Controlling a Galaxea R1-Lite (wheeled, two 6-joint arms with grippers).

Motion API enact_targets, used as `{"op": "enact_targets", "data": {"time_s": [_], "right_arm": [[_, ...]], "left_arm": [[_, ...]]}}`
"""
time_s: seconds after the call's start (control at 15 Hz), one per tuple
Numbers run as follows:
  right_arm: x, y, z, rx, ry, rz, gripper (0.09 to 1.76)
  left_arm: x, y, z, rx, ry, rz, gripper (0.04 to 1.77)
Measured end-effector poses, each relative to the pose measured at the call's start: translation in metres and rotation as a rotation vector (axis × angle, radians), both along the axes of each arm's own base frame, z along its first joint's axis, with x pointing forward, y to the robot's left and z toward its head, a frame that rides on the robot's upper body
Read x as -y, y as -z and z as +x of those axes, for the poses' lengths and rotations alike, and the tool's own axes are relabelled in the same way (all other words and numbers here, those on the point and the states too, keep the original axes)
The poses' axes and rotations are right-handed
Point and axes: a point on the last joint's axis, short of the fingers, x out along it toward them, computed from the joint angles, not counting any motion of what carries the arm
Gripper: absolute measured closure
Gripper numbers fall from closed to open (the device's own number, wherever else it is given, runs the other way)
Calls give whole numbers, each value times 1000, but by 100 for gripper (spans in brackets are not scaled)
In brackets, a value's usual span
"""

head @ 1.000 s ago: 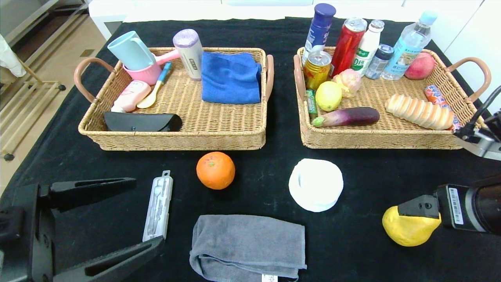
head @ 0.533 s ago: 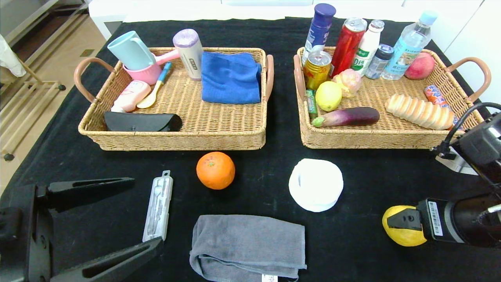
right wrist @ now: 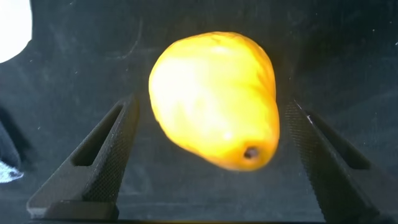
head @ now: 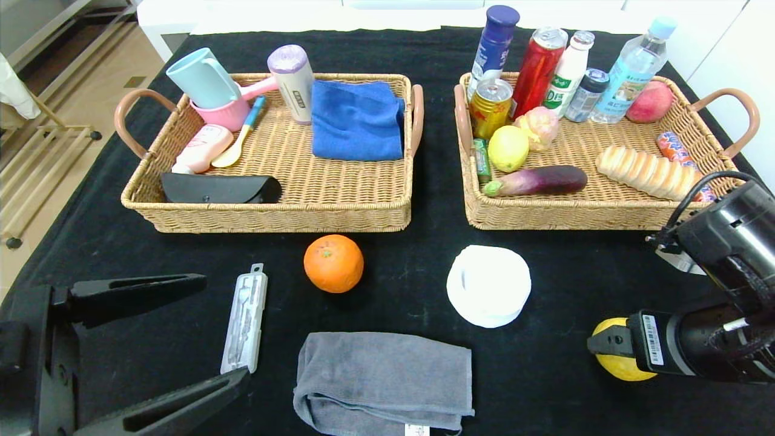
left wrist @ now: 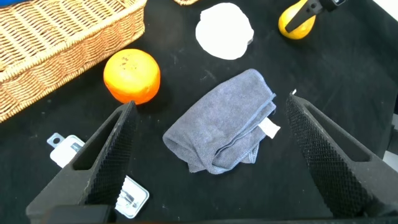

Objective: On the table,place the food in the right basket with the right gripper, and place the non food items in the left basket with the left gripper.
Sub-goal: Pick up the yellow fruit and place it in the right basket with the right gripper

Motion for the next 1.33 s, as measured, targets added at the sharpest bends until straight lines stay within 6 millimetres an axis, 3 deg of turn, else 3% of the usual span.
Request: {"op": "enact_targets", "data": {"time_s": [1.33], "right_arm": [[-3,11,8,-17,1,-14,14]], "left_arm": [[0,1,-1,7,2,9,9]]}}
